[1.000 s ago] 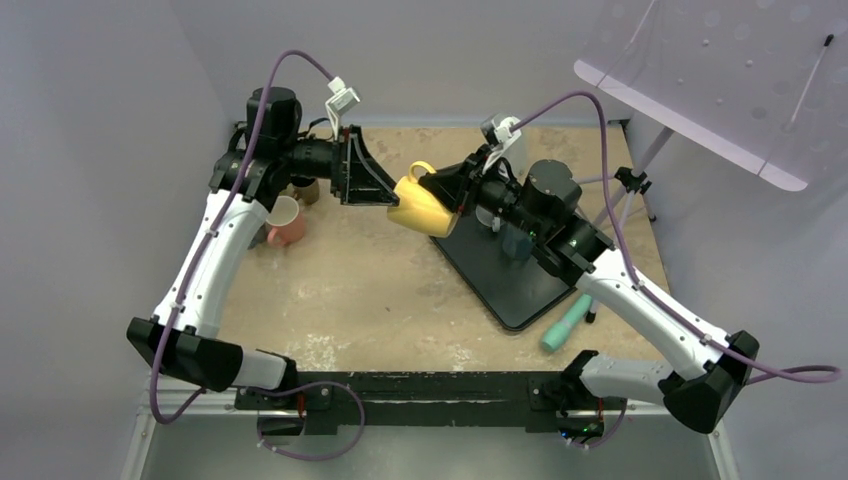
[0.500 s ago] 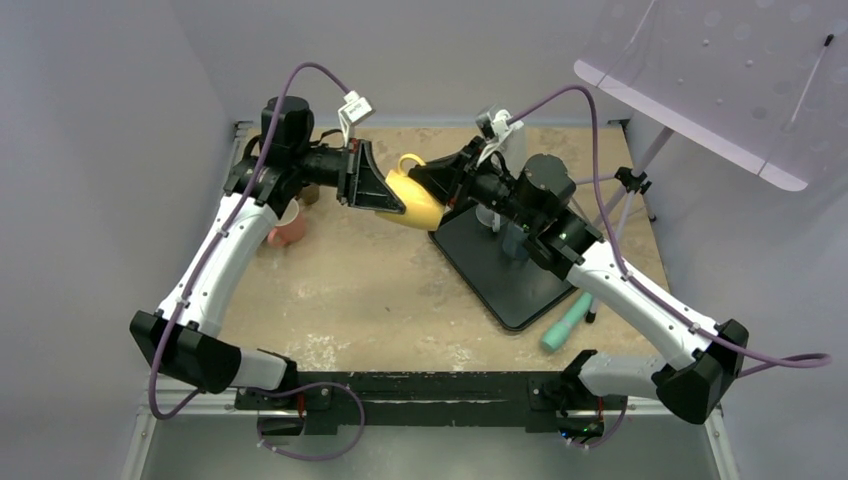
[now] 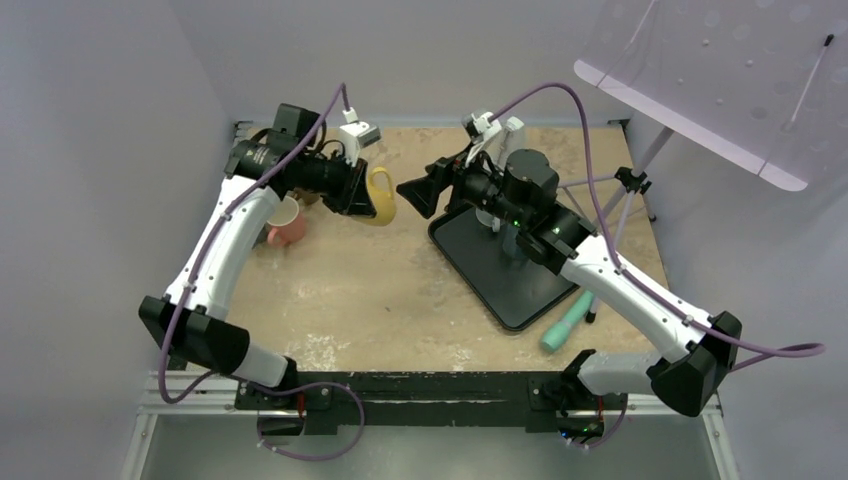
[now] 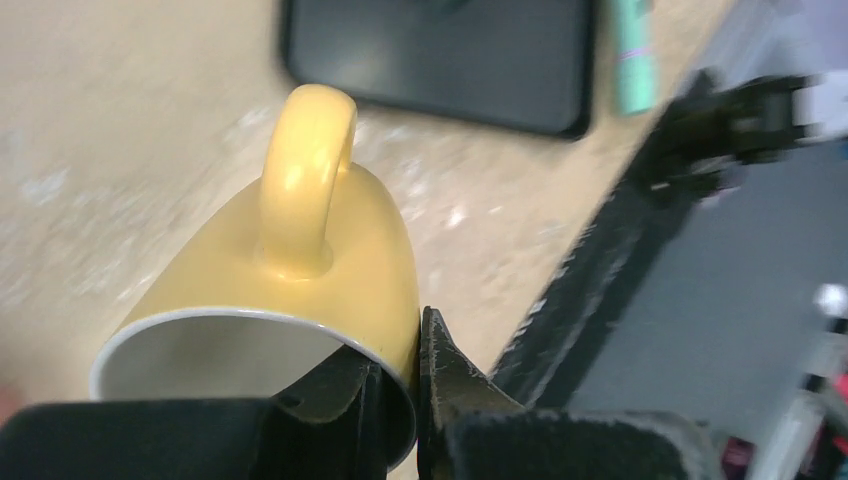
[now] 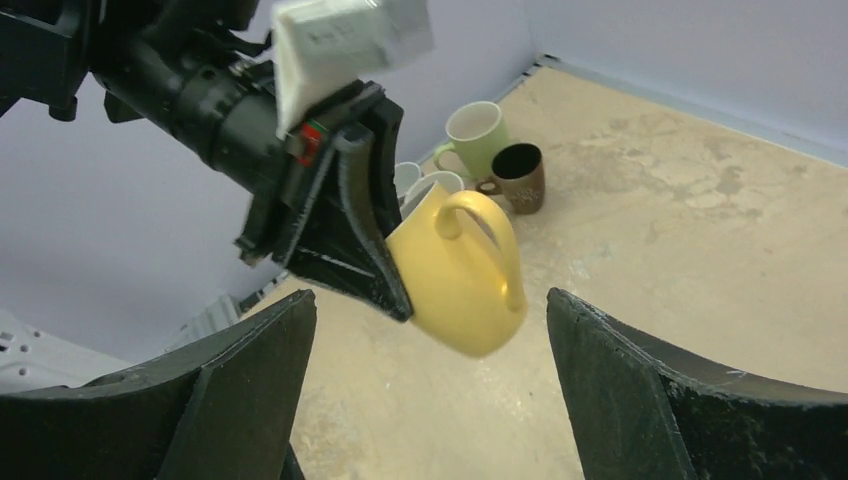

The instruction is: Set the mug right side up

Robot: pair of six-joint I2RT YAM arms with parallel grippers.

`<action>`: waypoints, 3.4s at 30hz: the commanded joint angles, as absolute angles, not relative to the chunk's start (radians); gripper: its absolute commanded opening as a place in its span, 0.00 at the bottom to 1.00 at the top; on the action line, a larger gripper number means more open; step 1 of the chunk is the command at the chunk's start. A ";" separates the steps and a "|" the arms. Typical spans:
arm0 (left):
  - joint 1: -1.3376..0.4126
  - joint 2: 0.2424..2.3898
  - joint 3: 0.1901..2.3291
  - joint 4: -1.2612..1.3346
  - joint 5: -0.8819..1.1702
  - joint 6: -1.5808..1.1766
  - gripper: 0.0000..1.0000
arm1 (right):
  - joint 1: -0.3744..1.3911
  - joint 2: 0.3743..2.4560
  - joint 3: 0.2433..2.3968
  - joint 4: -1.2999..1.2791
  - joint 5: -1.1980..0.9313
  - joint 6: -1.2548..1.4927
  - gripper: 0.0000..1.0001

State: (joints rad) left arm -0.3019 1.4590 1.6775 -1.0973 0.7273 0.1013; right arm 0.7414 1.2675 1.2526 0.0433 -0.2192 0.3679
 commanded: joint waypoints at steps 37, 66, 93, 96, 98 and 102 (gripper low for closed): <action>-0.181 1.895 1.710 -1.011 0.097 0.473 0.56 | 0.583 1.432 1.170 -0.374 0.462 0.366 0.61; -0.183 1.480 1.621 -1.105 0.422 0.368 0.64 | 0.444 1.837 1.195 -0.154 0.446 0.364 0.36; -0.194 1.439 1.823 -1.084 0.901 -0.057 0.89 | 0.575 1.176 1.093 0.219 -0.059 0.672 0.00; -0.199 1.395 1.786 -0.898 1.035 -0.246 0.91 | 0.640 1.177 1.127 0.310 -0.076 0.731 0.00; -0.202 1.379 1.739 -0.742 1.094 -0.386 0.92 | 0.672 1.192 1.158 0.344 -0.083 0.766 0.00; -0.211 1.391 1.718 -0.631 1.104 -0.483 0.92 | 0.704 1.231 1.198 0.407 -0.137 0.818 0.00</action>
